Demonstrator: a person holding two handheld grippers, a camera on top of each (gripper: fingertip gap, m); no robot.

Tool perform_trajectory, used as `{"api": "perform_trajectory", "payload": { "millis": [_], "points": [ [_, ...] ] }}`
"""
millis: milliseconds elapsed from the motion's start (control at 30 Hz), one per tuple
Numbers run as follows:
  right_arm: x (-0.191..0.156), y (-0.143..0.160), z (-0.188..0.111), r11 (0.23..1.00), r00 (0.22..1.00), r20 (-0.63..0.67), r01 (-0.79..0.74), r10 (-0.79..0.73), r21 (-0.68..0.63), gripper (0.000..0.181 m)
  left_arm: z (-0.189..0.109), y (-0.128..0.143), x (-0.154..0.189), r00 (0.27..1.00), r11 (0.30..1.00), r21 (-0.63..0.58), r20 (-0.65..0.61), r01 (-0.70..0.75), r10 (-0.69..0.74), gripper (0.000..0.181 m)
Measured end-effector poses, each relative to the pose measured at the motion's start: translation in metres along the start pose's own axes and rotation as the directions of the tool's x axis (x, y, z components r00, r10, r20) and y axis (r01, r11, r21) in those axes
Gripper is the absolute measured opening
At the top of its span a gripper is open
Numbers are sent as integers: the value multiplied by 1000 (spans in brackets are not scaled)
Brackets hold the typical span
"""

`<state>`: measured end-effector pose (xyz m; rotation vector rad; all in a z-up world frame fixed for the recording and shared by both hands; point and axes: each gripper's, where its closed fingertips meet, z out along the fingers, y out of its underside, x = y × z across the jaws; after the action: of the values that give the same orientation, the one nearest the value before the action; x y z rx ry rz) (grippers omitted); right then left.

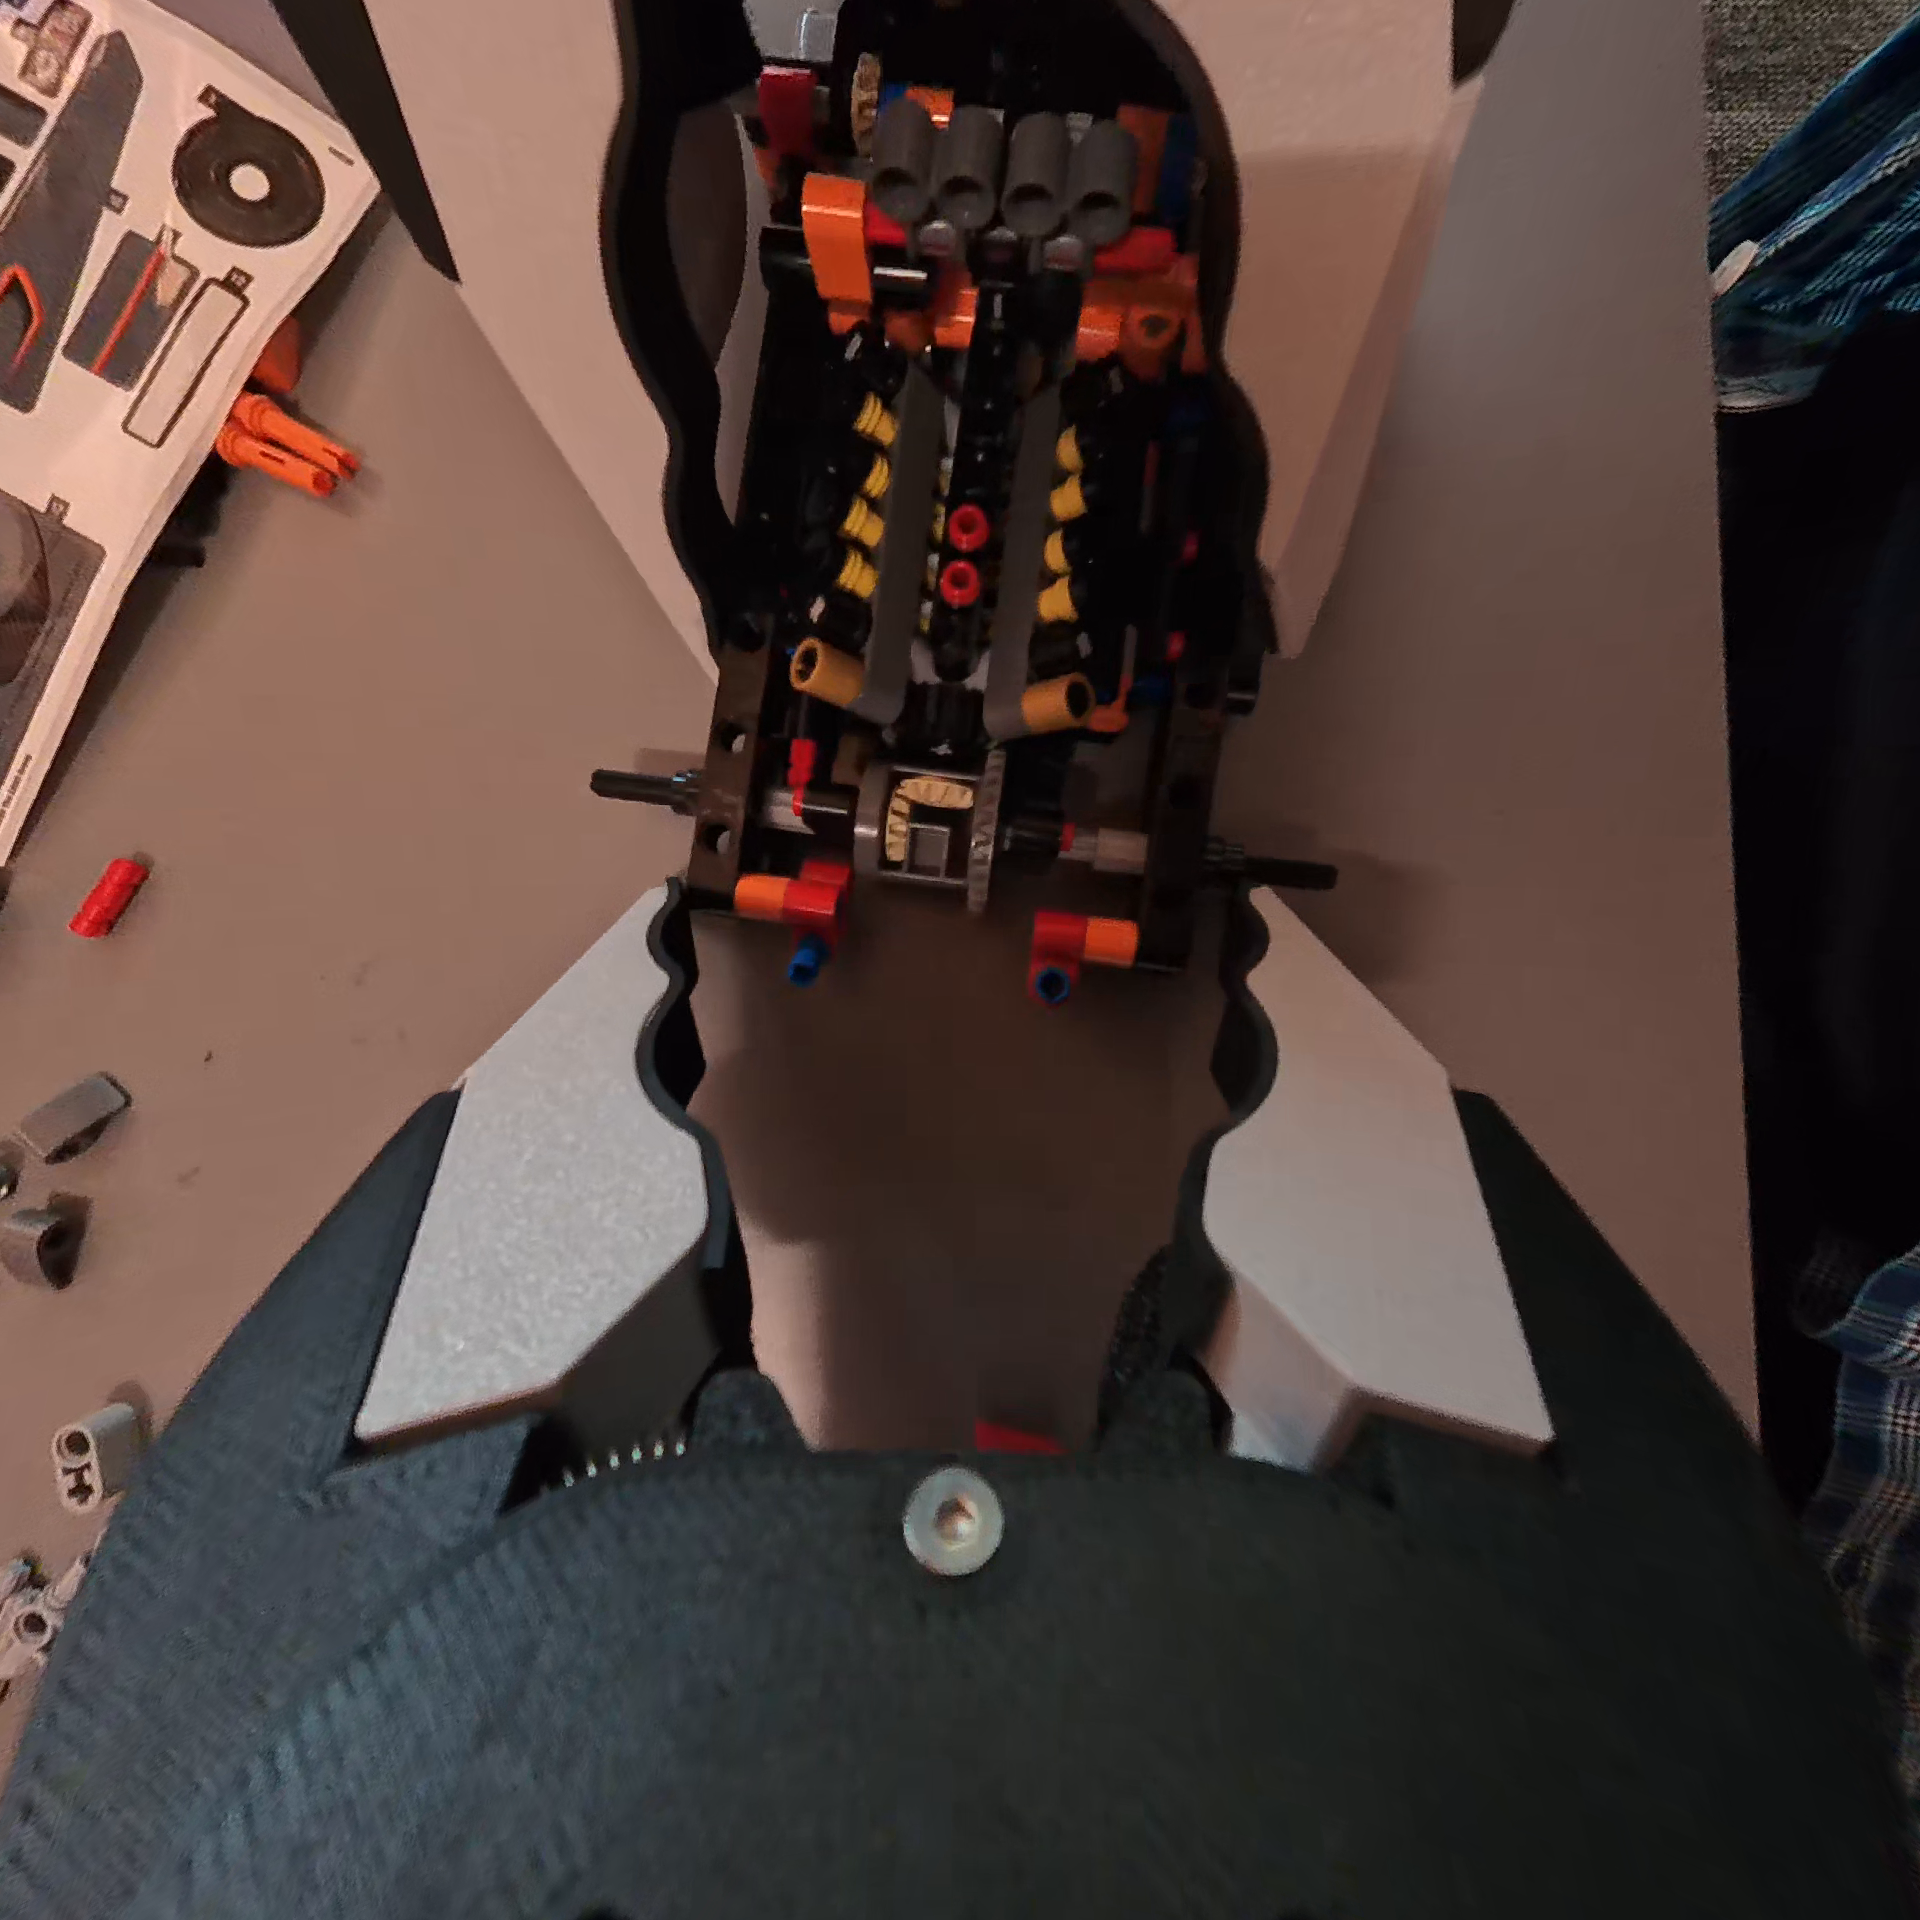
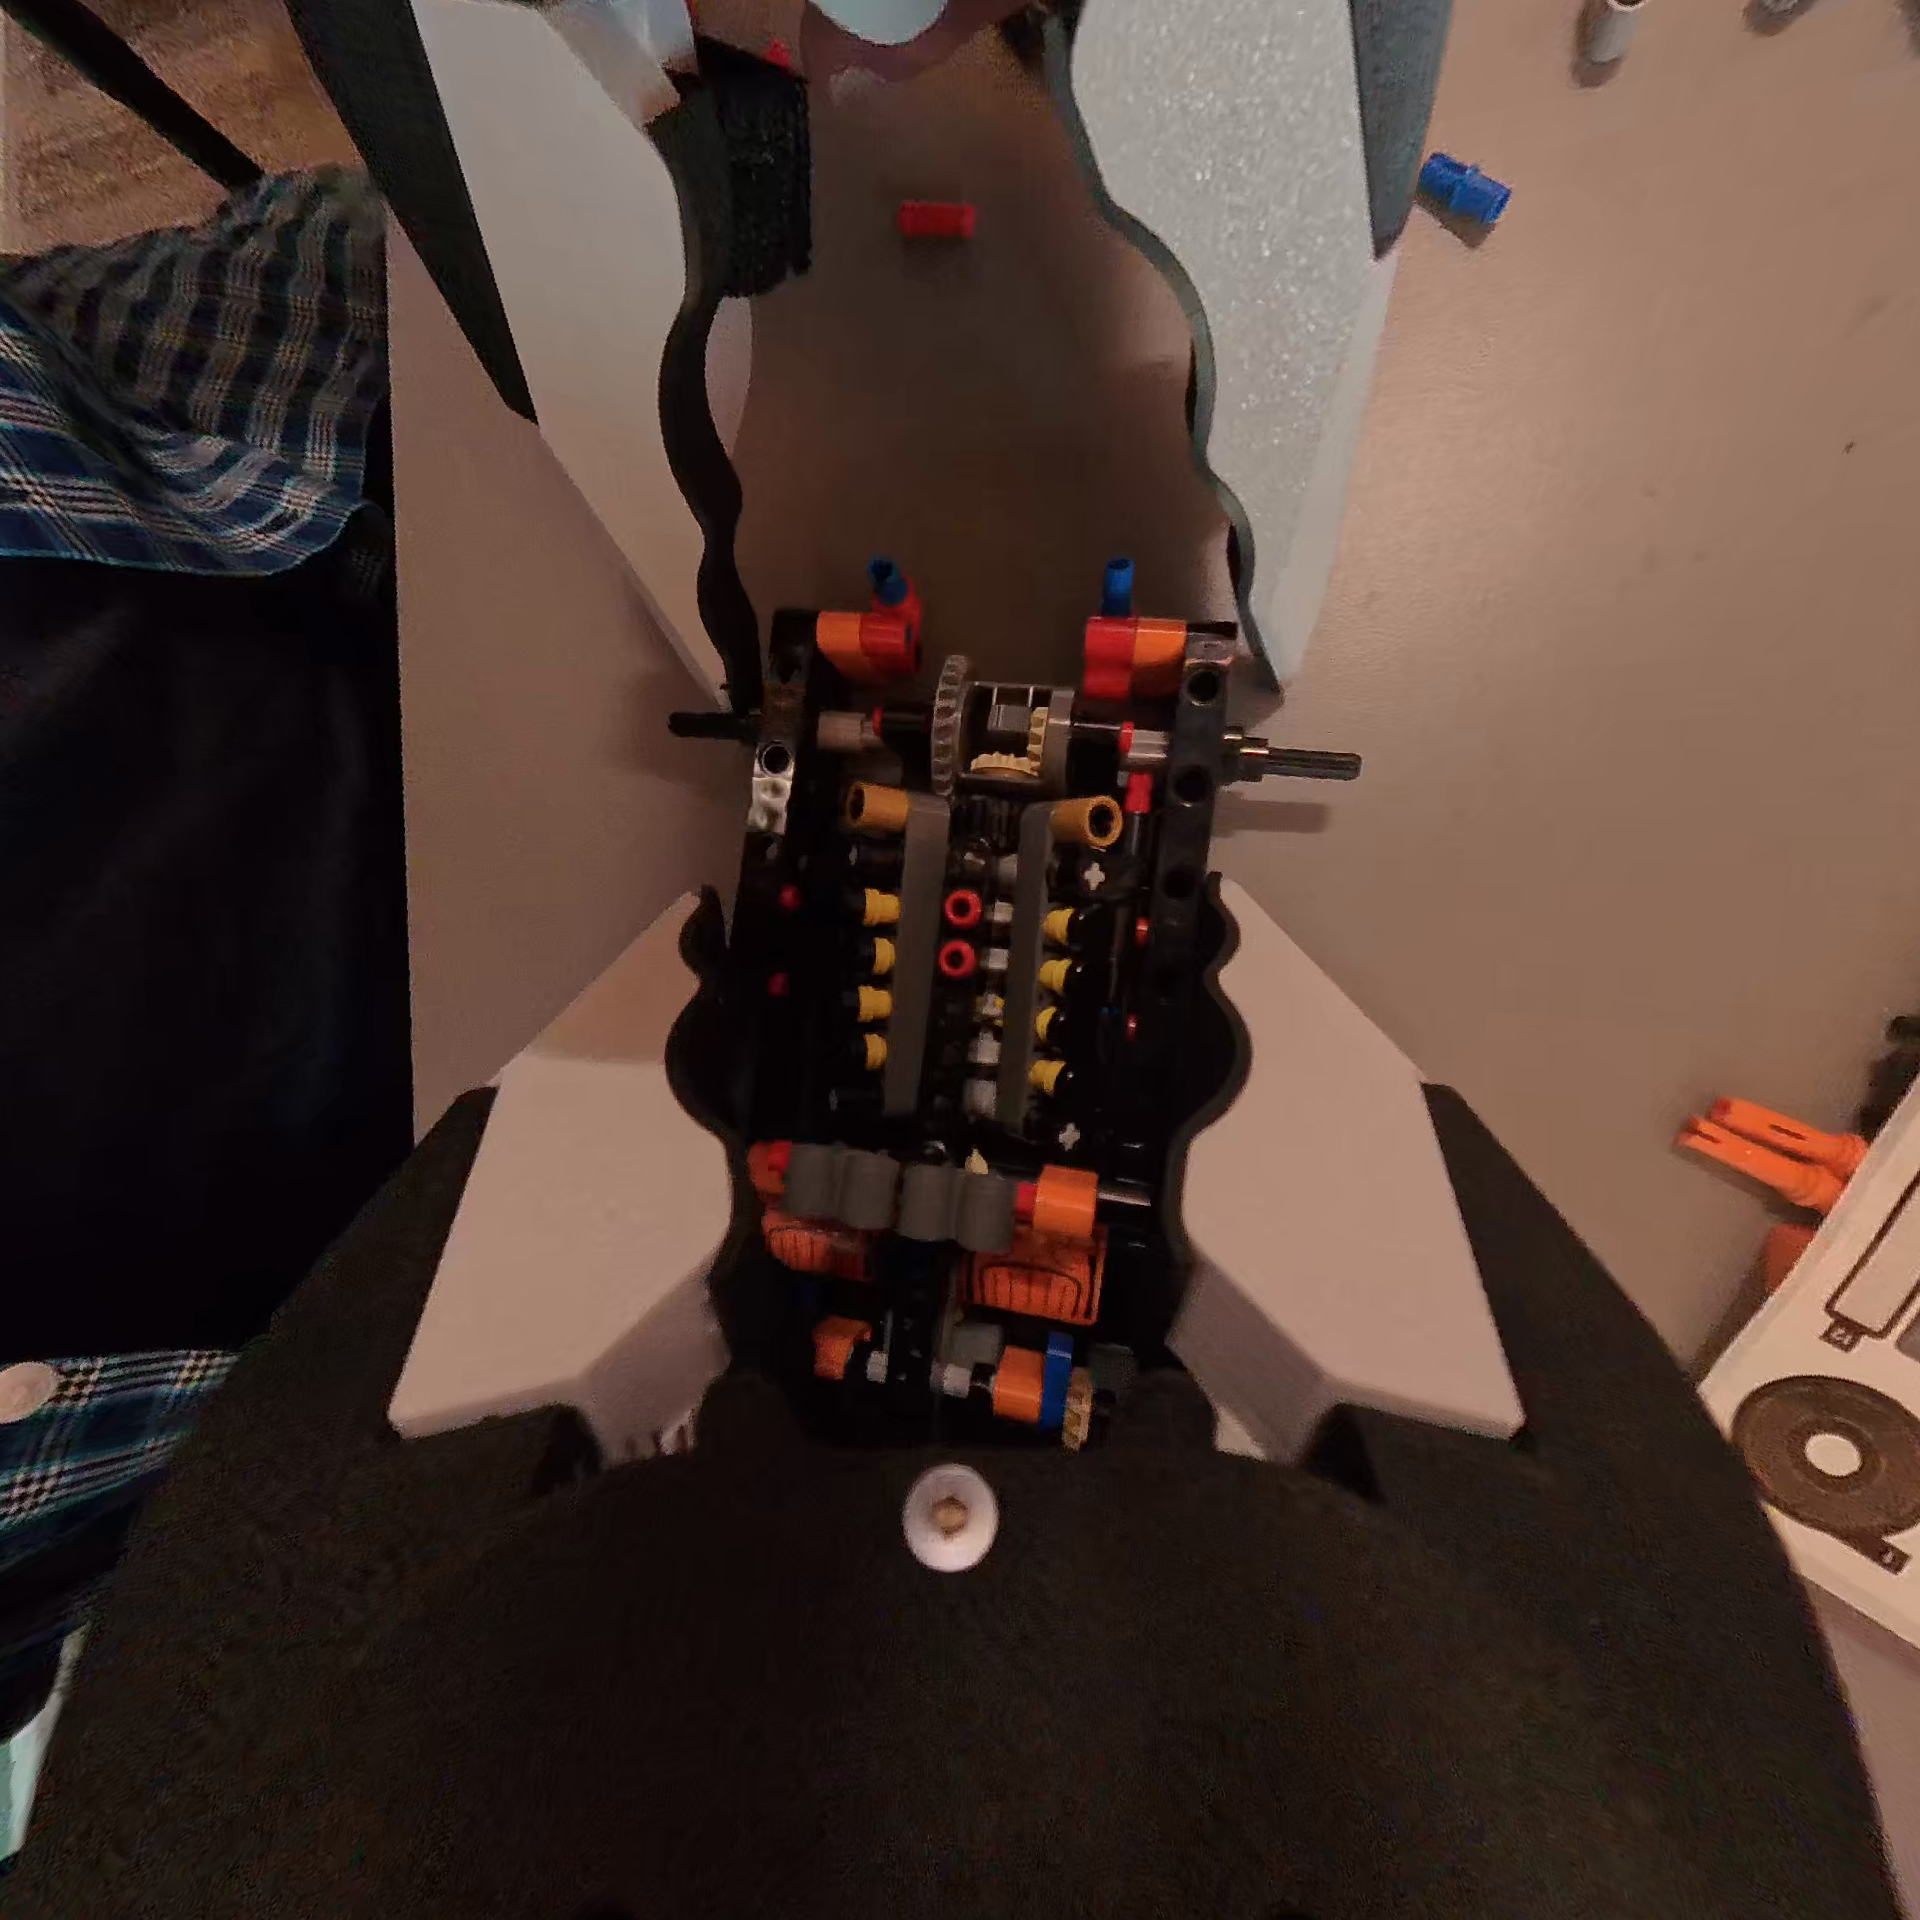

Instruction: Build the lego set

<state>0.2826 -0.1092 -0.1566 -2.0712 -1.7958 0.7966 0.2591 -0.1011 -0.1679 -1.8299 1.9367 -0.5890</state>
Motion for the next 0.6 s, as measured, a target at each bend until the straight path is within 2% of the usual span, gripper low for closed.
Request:
{"api": "perform_trajectory", "payload": {
  "millis": [67,133,300,600],
  "points": [
    [-2,1,2,1000,1000,-15,13,-13,-18,96,0,0,0,1000,1000,-1,2,4,-4,101],
    [0,2,2,999,998,-56,20,-22,-36,91,1,-1,1,1000,1000,-3,5,8,-8,102],
    [2,3,4,999,994,-109,3,-9,-54,91,1,-2,2,999,1000,-10,19,28,-27,99],
    [2,3,3,999,995,-104,-1,-3,-34,89,2,-4,2,999,999,22,22,28,-28,97]
  ]
}}
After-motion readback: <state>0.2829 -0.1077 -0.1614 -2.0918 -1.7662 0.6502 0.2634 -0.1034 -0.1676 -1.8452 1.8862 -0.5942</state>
